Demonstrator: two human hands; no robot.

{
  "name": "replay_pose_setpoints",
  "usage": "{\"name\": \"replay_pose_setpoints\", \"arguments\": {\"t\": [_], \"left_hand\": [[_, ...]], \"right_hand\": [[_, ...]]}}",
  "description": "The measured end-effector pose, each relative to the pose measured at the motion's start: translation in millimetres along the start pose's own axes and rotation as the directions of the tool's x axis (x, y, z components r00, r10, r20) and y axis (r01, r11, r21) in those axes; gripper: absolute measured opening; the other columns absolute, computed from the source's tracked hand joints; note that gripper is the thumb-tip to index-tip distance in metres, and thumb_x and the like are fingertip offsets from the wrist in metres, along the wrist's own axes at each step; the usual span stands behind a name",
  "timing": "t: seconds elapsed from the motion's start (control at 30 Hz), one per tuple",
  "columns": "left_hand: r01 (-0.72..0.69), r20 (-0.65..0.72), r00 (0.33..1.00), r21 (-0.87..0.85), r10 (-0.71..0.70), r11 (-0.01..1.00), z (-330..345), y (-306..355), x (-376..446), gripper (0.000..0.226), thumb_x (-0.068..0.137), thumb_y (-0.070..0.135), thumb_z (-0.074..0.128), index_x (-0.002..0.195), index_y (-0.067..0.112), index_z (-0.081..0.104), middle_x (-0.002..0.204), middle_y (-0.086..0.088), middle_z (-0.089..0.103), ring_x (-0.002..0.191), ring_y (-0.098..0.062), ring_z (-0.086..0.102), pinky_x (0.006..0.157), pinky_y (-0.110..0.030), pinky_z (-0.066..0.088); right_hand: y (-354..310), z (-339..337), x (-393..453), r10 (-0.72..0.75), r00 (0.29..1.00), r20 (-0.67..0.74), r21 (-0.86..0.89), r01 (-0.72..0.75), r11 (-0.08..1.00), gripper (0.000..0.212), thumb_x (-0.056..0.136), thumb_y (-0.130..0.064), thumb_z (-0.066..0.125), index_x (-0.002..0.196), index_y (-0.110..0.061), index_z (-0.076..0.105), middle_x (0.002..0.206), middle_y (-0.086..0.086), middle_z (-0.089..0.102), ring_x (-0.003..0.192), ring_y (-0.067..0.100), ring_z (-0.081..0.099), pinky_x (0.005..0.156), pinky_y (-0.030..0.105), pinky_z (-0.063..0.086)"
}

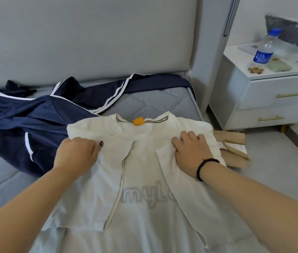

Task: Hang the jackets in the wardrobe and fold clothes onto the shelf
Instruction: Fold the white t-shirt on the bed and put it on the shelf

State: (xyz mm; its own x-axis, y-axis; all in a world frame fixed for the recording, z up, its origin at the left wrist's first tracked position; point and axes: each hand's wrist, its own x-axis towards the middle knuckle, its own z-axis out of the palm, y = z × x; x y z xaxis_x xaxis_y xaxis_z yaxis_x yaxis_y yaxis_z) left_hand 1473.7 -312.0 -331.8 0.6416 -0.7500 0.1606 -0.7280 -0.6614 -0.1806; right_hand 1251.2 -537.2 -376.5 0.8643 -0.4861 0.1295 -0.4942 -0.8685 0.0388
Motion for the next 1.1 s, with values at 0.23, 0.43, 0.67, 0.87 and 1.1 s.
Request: {"name": "replay_pose_setpoints", "arguments": {"t": [0.23,0.43,0.67,0.87,1.1], "left_hand": [[-0.07,-0.259,0.966,-0.198,0.017,0.978,60.0,6.5,54.7,0.036,0.088,0.022,0.04,0.117,0.007,0.056,0.127,-0.01,0.056,0.114,-0.031,0.053,0.098,-0.045,0.033],[-0.1,-0.182,0.977,0.057,0.109,0.993,53.1,2.0,73.8,0.047,0.084,0.028,0.032,0.116,0.004,0.056,0.096,-0.013,0.064,0.083,-0.035,0.057,0.077,-0.045,0.04],[-0.03,-0.202,0.978,0.126,0.055,0.992,44.2,18.2,87.2,0.035,0.087,0.028,0.034,0.103,0.002,0.051,0.089,-0.016,0.055,0.078,-0.035,0.05,0.069,-0.046,0.038],[0.007,-0.226,0.973,-0.157,-0.042,0.988,37.9,28.4,6.9,0.037,0.084,0.028,0.034,0.086,0.001,0.061,0.056,-0.01,0.055,0.051,-0.033,0.052,0.057,-0.042,0.037],[0.192,0.014,0.981,-0.222,-0.193,0.956,27.1,49.0,-35.2,0.053,0.091,0.031,0.019,0.135,0.028,0.048,0.1,0.006,0.064,0.095,-0.022,0.056,0.087,-0.04,0.041]], "right_hand": [[26.5,31.5,51.3,0.144,0.98,-0.137,0.268,-0.103,0.958,0.051,0.09,-0.033,0.044,0.136,-0.011,0.041,0.145,0.01,0.034,0.137,0.027,0.027,0.112,0.043,0.021],[31.4,41.5,78.9,0.162,0.971,-0.177,0.253,-0.114,0.961,0.043,0.093,-0.038,0.04,0.124,-0.011,0.051,0.133,0.003,0.048,0.127,0.02,0.039,0.107,0.039,0.027],[32.7,43.1,78.9,0.186,0.954,-0.234,0.311,-0.108,0.944,0.047,0.093,-0.038,0.042,0.133,-0.015,0.048,0.13,0.004,0.052,0.122,0.026,0.043,0.099,0.04,0.031],[32.2,44.6,78.9,0.274,0.941,-0.2,0.263,-0.218,0.94,0.061,0.088,-0.048,0.047,0.136,-0.011,0.038,0.118,0.01,0.05,0.107,0.03,0.041,0.092,0.039,0.03],[28.2,39.0,66.1,0.171,0.95,-0.261,0.531,-0.006,0.847,0.032,0.085,-0.038,0.062,0.112,-0.021,0.058,0.093,-0.003,0.062,0.089,0.024,0.058,0.075,0.029,0.037]]}}
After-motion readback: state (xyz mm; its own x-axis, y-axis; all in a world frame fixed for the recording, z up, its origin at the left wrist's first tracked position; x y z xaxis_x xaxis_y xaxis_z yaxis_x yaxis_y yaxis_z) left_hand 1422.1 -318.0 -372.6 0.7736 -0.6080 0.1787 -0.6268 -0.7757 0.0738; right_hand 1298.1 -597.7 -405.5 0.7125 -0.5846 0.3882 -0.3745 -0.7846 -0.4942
